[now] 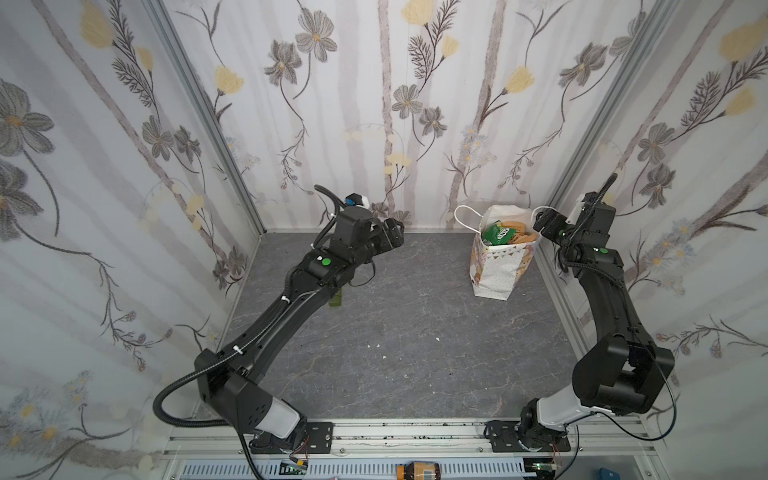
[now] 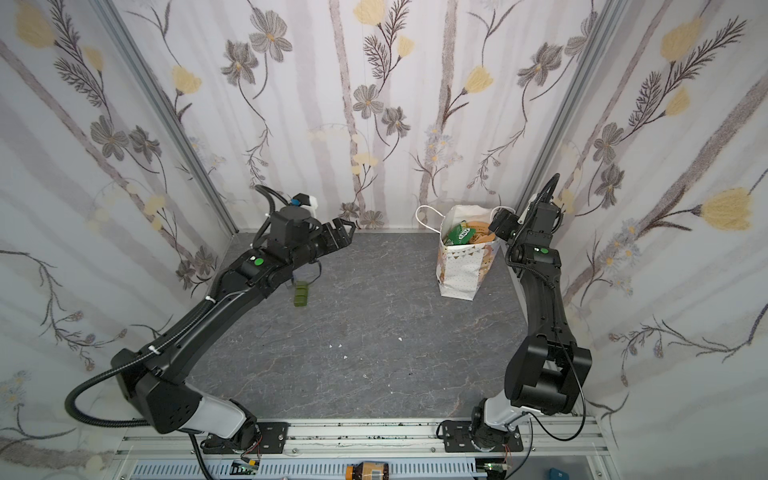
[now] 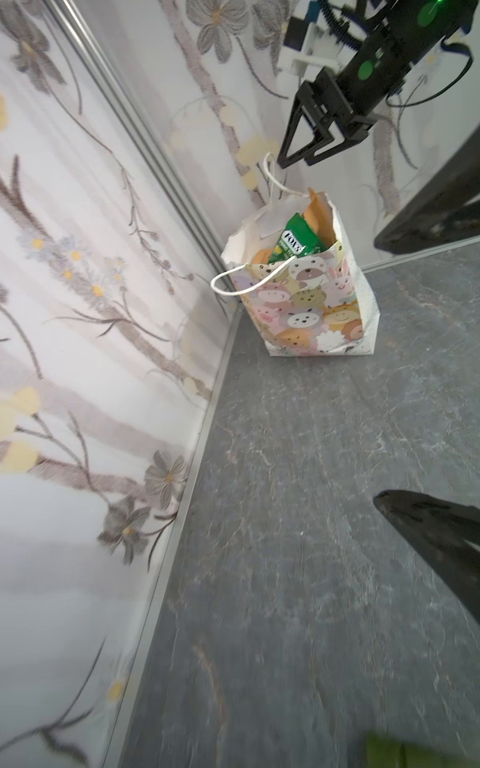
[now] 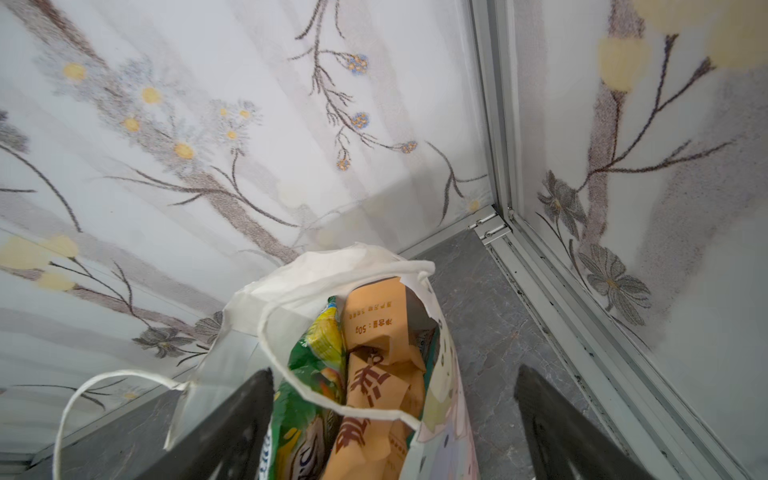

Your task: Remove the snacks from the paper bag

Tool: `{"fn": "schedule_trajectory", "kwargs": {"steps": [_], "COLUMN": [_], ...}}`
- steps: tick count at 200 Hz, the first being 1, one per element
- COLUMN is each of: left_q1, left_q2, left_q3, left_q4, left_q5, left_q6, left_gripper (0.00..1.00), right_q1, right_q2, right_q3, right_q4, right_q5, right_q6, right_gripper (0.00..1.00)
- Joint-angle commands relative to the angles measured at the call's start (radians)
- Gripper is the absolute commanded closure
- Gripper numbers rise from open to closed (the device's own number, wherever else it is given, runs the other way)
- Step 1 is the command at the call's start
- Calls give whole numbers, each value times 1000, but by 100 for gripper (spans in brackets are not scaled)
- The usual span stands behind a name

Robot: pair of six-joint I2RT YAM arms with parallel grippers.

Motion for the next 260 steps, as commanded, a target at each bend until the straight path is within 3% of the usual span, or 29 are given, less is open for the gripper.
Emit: {"fn": "schedule_trajectory", "kwargs": {"steps": [1, 19, 46, 65, 75, 105, 121, 167, 215, 260], "left_q1": [-41, -86, -148, -171, -181, -203, -218, -225, -224, -218], "left_q2": [141, 305, 594, 791, 864, 867, 878, 976, 1019, 1012], "left_q3": [154, 359, 791, 1092, 1178, 1049, 1022, 1093, 1092, 1085], "left_q4": [-55, -121, -267, -332, -321, -120, -39, -7, -17, -70], "left_q5": [57, 65, 69, 100, 98, 43, 1, 5, 10, 26], "left_q6": [-80, -77, -43, -70, -81, -96, -68, -91, -101, -83], "left_gripper": [11, 11, 11, 13, 16, 16, 14, 12, 39, 78], "right_q1": [-24, -48, -58, -58, -58, -57, -50, -15, 35, 57], "right_q2": [46, 81, 133, 155, 156, 146, 128, 66, 35, 1], "right_q3": [21, 23, 48, 74, 73, 63, 35, -50, -84, -113], "right_q4": [-28, -29, -47, -81, -82, -82, -63, -33, -43, -36], "right_q5": [-35, -100, -182, -194, -200, -233, -248, -247, -236, -230], "right_q6": [-10, -8, -22, -29, -28, -12, 1, 3, -3, 3], "right_gripper": [11, 19, 38, 52, 59, 84, 92, 97, 98, 98]}}
